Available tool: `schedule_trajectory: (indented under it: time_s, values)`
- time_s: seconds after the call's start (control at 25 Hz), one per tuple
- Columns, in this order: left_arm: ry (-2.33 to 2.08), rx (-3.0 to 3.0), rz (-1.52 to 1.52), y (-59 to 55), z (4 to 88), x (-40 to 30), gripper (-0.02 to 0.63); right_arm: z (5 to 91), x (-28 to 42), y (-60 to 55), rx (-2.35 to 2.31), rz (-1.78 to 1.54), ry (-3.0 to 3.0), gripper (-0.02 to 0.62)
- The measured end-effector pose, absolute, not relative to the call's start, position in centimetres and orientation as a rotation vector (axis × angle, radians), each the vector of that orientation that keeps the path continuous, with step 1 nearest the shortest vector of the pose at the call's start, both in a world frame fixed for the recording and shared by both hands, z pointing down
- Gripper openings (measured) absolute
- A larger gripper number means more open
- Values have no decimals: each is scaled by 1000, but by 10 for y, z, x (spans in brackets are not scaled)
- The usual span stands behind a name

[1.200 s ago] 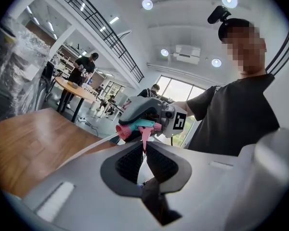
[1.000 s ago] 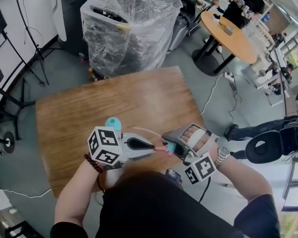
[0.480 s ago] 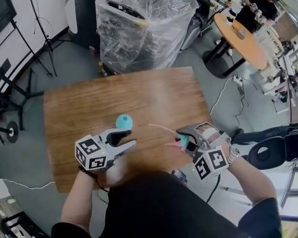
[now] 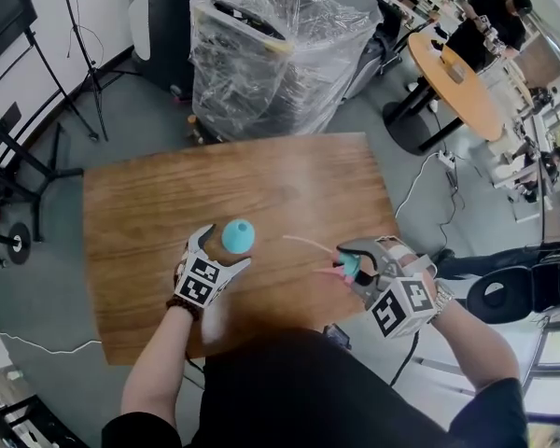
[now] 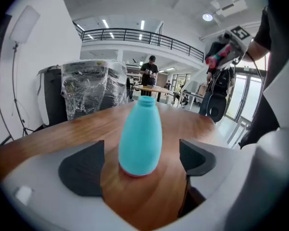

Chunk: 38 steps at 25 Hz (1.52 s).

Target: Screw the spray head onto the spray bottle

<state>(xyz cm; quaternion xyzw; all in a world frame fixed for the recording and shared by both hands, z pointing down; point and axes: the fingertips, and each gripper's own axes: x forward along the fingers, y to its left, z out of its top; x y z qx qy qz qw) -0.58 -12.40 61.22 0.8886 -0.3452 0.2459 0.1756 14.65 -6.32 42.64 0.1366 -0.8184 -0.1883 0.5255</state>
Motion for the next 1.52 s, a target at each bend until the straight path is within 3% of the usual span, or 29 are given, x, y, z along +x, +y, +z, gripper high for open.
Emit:
schedule_trajectory:
  time_s: [0.28,0.44,1.04,1.52]
  values:
    - [-972,2544,850,-145,643,11,498,418,143,-65,351,-396,-1976,120]
    - [-957,2566,880,-148,643,16,405,413,141,-65,355,-389,-1982,120]
    - [-870,2672,1407,-116,618,40,397,409,114,-56,256,-407,-1991,120]
    - [-681,2848,1480,-80,570,105,396,452,111,-45,122,-396,-1914,120]
